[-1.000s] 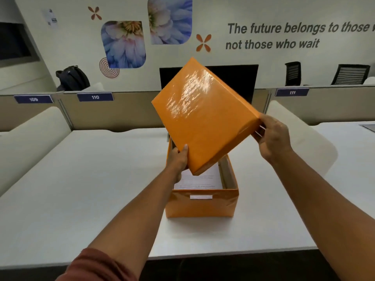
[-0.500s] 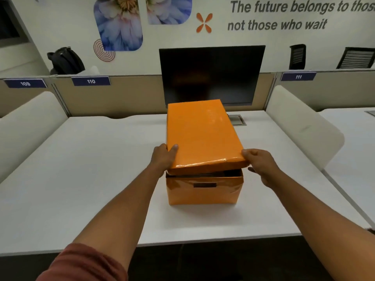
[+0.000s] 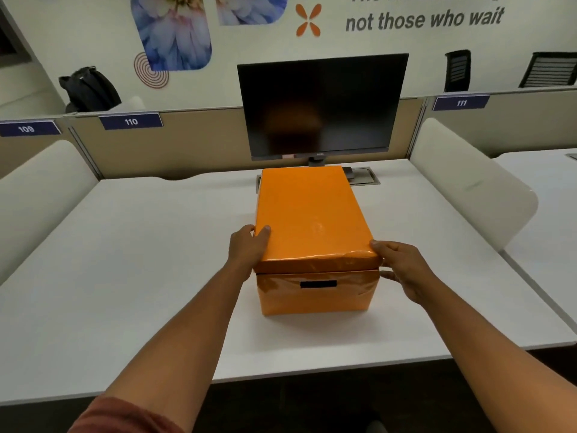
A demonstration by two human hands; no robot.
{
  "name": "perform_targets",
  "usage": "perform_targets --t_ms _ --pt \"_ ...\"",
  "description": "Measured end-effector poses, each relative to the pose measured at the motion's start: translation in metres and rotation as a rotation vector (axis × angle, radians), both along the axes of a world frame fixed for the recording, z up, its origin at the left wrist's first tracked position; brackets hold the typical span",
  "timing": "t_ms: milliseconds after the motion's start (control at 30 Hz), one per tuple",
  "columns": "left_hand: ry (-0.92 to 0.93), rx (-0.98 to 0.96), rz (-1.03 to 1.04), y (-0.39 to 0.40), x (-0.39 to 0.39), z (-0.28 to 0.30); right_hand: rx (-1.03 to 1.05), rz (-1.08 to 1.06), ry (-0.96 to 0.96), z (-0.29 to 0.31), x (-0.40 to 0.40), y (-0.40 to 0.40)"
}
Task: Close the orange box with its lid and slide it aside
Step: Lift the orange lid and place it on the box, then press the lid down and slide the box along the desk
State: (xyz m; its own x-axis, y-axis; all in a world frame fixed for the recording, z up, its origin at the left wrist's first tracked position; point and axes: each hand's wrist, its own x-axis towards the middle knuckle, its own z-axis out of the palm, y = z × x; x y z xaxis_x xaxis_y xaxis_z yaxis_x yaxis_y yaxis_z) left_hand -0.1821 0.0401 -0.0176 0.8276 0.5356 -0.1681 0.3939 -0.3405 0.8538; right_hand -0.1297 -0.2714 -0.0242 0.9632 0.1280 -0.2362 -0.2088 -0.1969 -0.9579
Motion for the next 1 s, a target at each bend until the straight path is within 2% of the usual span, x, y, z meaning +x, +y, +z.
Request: perform_targets --t_ms 400,600,900,1000 --pt "0.012 -0.100 -0.086 0.005 -0.007 -0.010 -0.018 0.102 0.080 -0.006 0.008 -0.014" --pt "-0.002 0.004 -0.094 0.000 -0.011 -0.018 0.013 0.071 0.122 -0.010 0.004 -0.012" --pt "0.112 0.119 -0.253 0.001 -0.010 -0.020 -0.214 0.163 0.086 -0.003 0.004 -0.012" --pt "0.094 0.183 -0.282 0.007 0.000 -0.019 -0.277 0.213 0.067 0.003 0.013 -0.013"
